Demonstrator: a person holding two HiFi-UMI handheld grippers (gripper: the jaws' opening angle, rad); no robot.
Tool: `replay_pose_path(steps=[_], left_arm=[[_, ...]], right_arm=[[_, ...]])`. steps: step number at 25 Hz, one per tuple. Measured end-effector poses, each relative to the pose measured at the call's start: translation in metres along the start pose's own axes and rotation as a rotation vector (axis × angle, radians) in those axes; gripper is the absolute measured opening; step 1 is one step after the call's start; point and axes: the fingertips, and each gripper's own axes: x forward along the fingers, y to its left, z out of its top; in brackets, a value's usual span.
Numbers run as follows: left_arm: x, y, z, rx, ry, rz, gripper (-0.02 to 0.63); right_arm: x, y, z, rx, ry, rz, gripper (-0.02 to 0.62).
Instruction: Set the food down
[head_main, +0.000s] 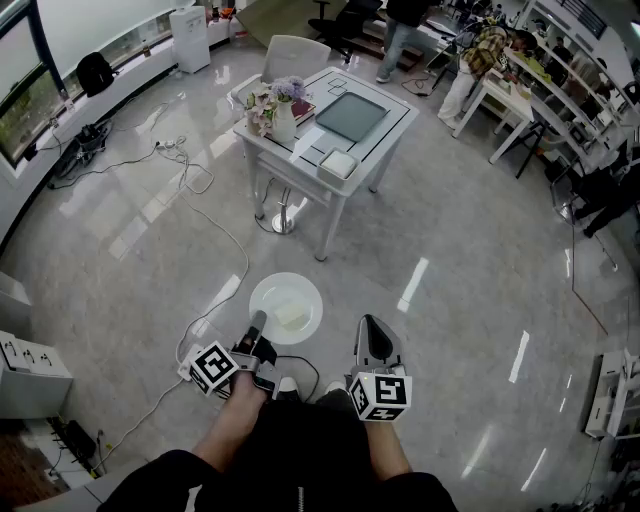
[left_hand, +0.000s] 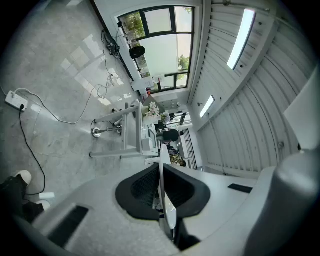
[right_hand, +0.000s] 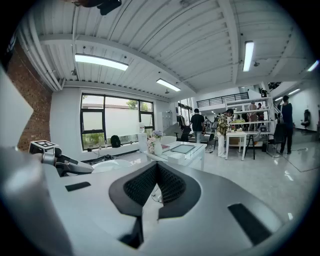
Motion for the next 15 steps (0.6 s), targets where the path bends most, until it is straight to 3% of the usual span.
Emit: replay_pose_path(steps=[6,15], left_arm=[[-0.001,0.003,0.002,-0.002,0.015,0.002,0.018],[0.005,0.007,-0.003,-0.005,0.053,0.013,0.018]], right_arm=[[-0.003,0.01,0.003,0.022,-0.03,0.013,0.009],[-0.009,0.011,-0.01,0.05,0.003,-0.004,0.009]])
